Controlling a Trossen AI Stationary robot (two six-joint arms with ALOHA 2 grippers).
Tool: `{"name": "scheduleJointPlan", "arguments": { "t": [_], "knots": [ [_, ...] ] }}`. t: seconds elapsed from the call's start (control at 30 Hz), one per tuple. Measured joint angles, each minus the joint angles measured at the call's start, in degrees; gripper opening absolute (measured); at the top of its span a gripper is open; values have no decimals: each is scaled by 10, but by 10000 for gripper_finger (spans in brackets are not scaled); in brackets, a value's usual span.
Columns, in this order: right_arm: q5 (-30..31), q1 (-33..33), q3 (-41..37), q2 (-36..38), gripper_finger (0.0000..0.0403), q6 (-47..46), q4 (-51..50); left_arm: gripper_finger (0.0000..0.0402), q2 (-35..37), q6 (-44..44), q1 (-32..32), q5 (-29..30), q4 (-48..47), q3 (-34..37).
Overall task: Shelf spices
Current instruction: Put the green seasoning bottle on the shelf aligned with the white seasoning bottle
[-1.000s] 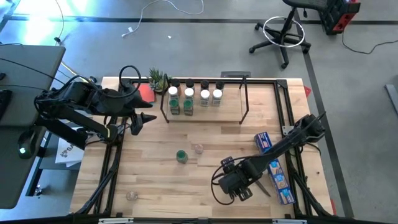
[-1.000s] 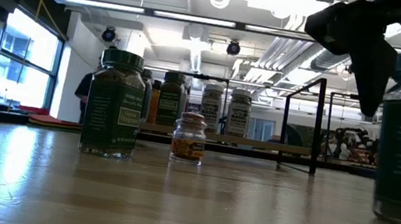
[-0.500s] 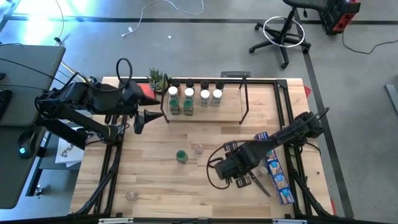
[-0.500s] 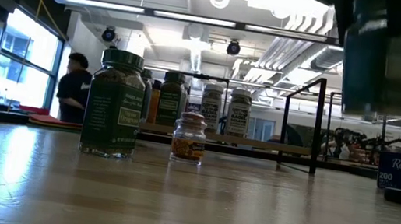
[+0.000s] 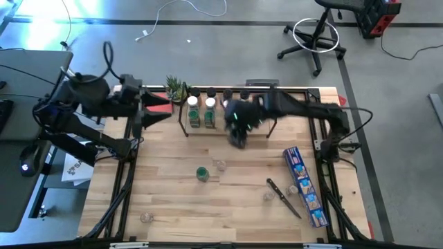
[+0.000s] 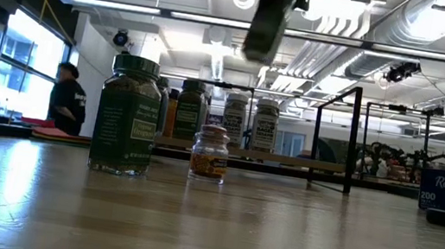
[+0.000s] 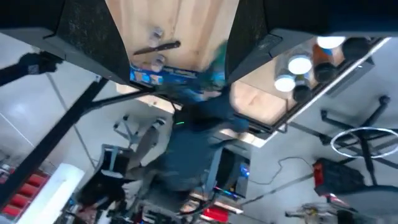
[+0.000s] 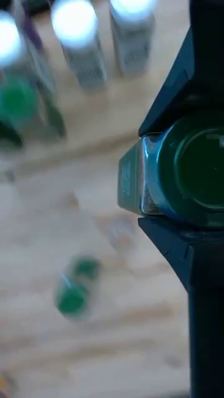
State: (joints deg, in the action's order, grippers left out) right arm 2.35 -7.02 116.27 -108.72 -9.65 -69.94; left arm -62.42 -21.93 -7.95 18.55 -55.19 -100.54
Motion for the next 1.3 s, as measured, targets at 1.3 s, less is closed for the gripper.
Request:
{"name": "scheduleJointPlan", "arguments": {
  "t": [1.3],
  "knots": [
    [9,-75,2,-132,276,227,46,257,-1,-40,47,3,-80,-2]
  ]
}}
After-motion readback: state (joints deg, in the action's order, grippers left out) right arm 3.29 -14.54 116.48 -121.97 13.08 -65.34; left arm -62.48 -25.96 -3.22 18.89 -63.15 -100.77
